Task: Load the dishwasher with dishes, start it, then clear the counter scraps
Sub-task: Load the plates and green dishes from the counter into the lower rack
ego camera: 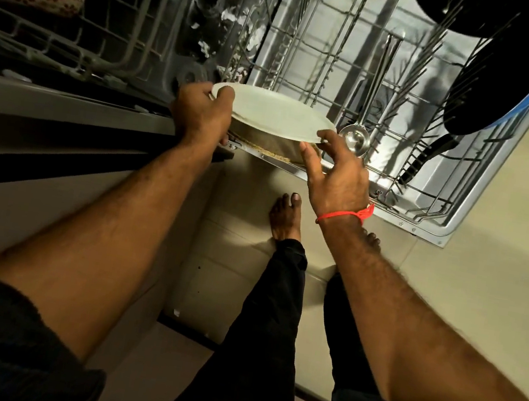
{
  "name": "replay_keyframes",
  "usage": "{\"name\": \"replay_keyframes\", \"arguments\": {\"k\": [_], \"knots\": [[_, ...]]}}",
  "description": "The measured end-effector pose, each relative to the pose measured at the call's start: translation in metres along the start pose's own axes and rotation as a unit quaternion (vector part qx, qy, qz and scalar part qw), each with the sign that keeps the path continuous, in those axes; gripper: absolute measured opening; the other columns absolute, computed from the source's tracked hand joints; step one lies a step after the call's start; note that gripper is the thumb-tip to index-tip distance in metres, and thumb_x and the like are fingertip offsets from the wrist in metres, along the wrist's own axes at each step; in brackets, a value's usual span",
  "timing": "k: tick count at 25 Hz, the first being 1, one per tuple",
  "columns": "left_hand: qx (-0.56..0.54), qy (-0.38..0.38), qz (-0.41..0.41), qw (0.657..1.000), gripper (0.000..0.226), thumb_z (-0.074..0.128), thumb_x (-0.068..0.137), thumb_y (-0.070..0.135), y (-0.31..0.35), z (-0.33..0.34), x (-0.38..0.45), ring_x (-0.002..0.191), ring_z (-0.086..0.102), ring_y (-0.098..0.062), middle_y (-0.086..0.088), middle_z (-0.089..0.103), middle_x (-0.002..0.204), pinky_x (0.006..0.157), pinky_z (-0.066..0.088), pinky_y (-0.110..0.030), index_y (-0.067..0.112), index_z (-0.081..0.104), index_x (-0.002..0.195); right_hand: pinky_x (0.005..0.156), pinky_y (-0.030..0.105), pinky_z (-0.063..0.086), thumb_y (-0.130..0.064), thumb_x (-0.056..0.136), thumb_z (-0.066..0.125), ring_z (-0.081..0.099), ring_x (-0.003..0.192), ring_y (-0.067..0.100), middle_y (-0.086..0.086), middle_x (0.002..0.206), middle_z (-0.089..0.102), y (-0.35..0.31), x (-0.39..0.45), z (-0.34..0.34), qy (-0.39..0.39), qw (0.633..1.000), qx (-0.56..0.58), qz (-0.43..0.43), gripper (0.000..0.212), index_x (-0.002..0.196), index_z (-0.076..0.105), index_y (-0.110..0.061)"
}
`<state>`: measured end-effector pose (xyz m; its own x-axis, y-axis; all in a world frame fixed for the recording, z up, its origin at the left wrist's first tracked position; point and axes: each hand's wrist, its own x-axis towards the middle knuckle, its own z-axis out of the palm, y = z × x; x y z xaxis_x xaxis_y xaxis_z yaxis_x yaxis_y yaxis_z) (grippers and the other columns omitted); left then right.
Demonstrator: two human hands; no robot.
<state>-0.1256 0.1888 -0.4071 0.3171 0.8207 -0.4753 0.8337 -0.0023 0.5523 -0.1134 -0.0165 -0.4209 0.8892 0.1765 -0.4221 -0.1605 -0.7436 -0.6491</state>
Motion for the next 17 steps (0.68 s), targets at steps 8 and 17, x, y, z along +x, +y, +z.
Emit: {"name": "replay_keyframes", "arguments": {"k": [8,17], "knots": [[0.030,-0.012,0.021,0.999,0.026,0.059,0.089,0.025,-0.002,0.006,0.005,0.053,0.060,-0.012,-0.004,0.067,0.082,0.038,0.039,-0.020,0.009,0.074,0.102,0.097,0.041,0.047,-0.075,0.085,0.042,0.059,0.114,0.024,-0.004,0.117,0.069,0.008,-0.004,0.008,-0.005,0.999,-0.022,0.029,0.056,0.126,0.054,-0.040],[0.130,-0.049,0.027,0.990,0.025,0.060,0.098,0.030,0.008,0.028,0.028,0.103,0.066,-0.017,-0.001,0.072,0.112,0.082,0.056,-0.030,0.016,0.073,0.114,0.110,0.040,0.039,-0.044,0.097,0.056,0.053,0.126,0.026,0.002,0.130,0.065,0.010,0.039,0.007,-0.107,0.989,0.031,0.100,0.045,0.139,0.051,-0.030]]}}
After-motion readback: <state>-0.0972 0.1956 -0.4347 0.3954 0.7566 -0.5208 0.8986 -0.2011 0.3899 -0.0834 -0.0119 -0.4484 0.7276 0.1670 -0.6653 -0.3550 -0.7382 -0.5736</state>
